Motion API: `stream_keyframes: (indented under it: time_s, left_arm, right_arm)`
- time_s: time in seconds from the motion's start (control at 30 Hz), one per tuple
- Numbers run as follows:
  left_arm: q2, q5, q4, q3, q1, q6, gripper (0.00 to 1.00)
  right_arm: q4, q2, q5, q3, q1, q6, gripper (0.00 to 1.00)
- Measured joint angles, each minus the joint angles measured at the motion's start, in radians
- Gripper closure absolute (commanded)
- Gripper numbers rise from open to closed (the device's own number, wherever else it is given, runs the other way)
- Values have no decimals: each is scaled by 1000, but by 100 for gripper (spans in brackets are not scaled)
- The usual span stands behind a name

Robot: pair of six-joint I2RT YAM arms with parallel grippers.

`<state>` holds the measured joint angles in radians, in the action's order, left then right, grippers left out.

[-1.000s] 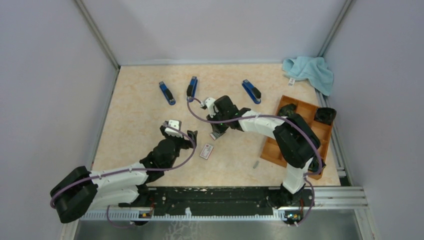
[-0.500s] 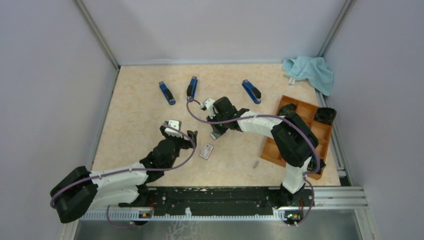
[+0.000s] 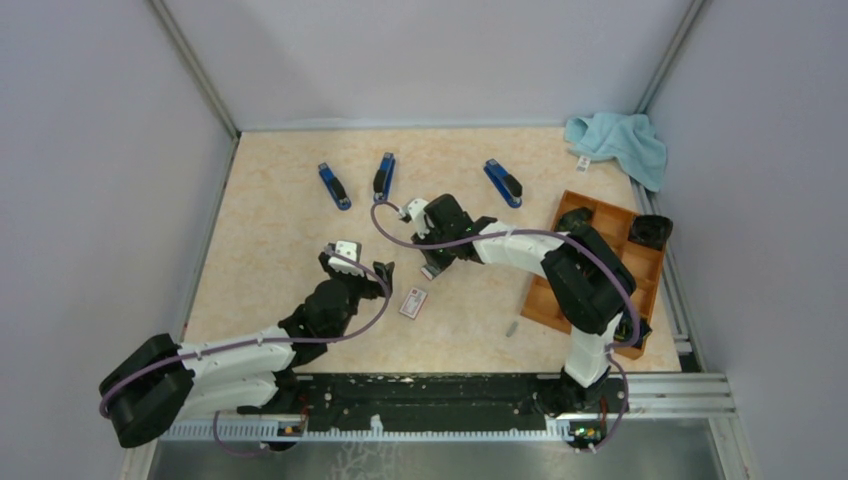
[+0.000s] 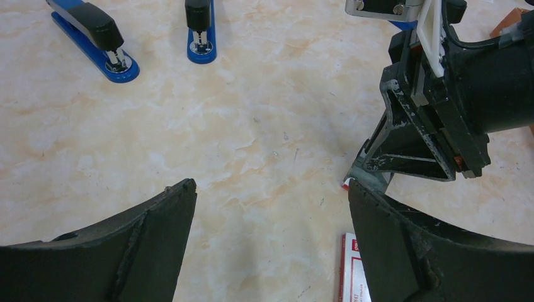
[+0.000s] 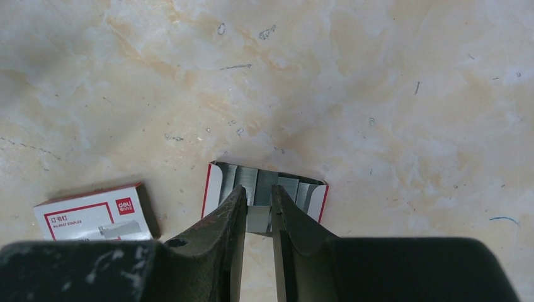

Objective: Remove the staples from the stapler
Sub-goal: Place the staple in the staple box.

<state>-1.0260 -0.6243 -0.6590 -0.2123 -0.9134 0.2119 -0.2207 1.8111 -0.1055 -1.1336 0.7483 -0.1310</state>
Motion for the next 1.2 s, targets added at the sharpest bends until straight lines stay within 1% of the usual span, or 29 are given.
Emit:
stream_keyframes:
  time_s: [1.2]
  left_arm:
    - [0,0,0,0,0,0,4]
  right_arm:
    - [-42,11,11,-21,4,-26,75]
